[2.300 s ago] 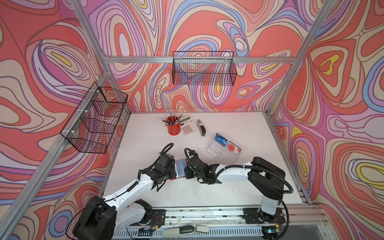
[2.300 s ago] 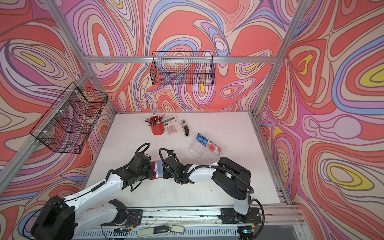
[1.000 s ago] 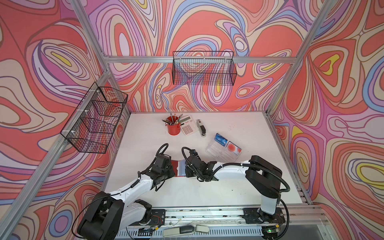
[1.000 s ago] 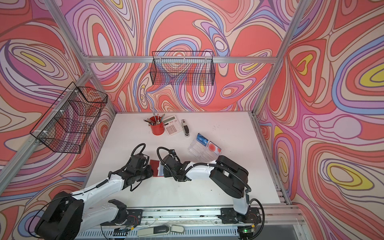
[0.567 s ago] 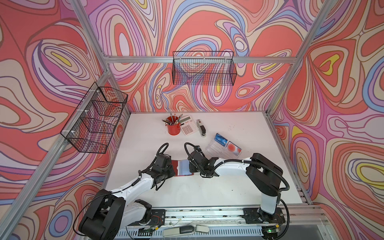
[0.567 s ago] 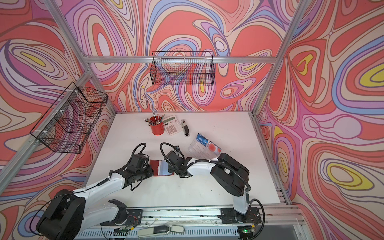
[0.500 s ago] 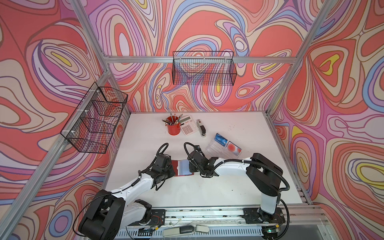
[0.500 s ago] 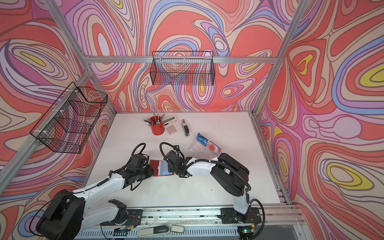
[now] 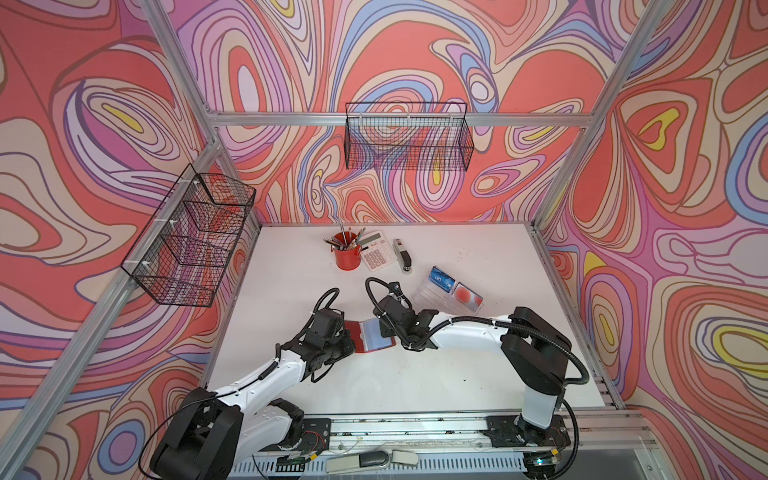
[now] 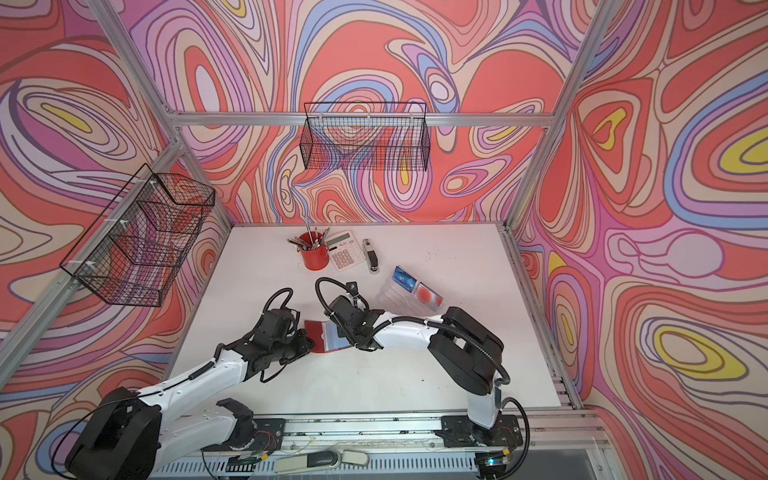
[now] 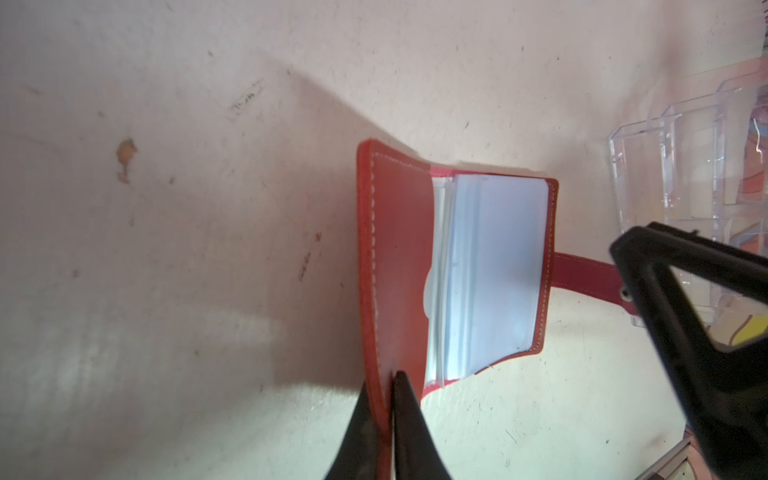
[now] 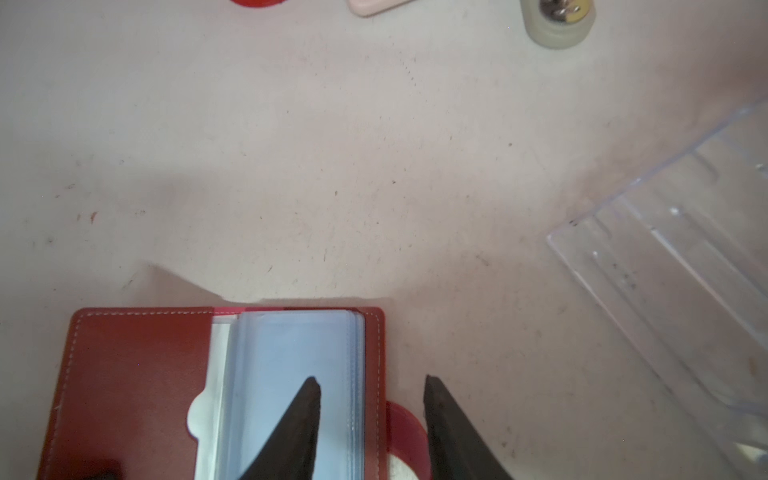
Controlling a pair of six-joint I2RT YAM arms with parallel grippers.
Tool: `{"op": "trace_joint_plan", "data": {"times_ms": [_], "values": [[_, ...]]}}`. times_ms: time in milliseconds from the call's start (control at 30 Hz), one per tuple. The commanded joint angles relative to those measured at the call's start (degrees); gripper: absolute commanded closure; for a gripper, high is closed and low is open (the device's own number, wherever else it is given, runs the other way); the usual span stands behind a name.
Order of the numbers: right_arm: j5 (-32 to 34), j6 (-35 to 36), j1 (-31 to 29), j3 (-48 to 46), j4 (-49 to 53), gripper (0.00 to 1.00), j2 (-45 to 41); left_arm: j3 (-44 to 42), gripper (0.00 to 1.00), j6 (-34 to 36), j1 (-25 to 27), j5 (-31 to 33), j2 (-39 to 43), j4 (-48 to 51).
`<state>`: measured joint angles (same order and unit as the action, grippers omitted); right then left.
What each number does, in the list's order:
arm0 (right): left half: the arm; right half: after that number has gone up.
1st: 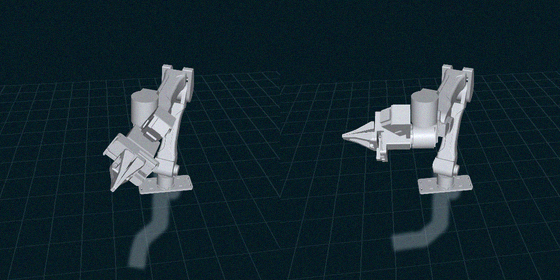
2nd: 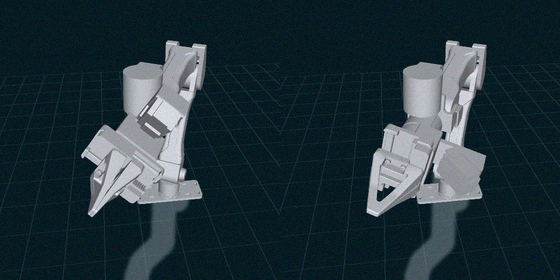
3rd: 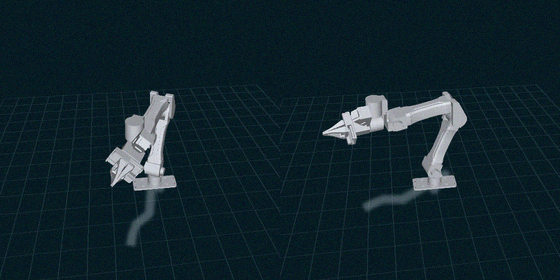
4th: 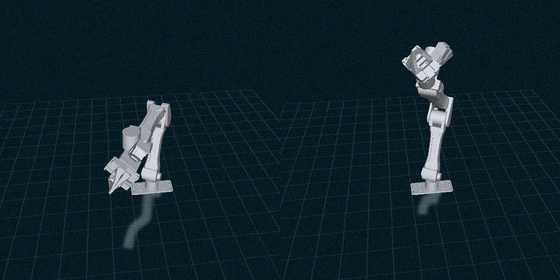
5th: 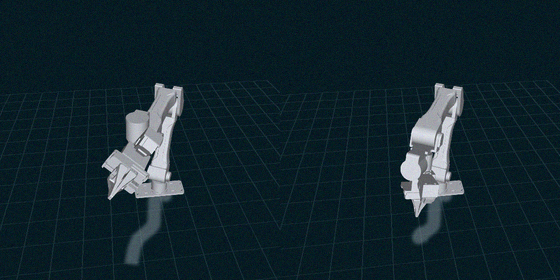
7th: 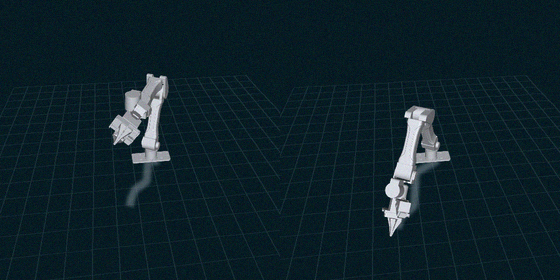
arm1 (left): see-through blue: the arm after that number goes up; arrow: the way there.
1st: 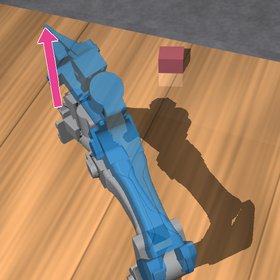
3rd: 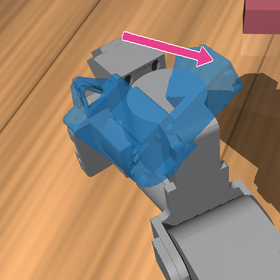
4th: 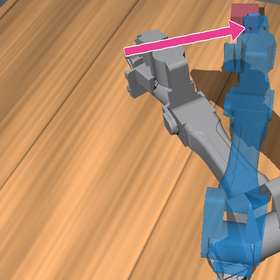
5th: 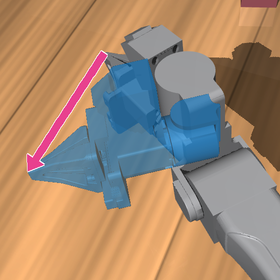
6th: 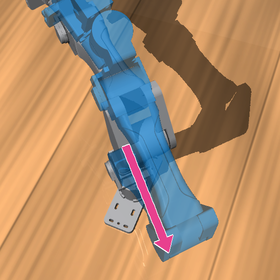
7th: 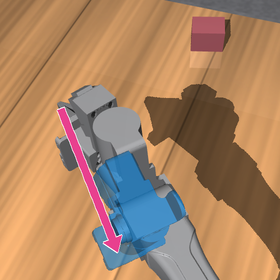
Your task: Put the credit cards into the card holder
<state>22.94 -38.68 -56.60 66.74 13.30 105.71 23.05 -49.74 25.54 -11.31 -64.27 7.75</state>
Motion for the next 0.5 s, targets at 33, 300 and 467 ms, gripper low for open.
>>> {"op": "trace_joint_plan", "data": {"times_ms": [33,300,467], "values": [[3.4,1.5,0.0,-1.7,-1.5,0.56,-4.5,0.7,0.86,0.2,0.1,4.6,0.4,3.9],[3.5,2.4,-0.2,-2.4,-2.6,0.56,-6.7,1.0,0.67,2.6,-0.1,9.2,2.9,6.9],[2.4,2.5,-2.7,-1.1,-3.0,0.56,-5.2,1.1,0.67,3.1,-0.1,10.3,3.7,6.9]]}}
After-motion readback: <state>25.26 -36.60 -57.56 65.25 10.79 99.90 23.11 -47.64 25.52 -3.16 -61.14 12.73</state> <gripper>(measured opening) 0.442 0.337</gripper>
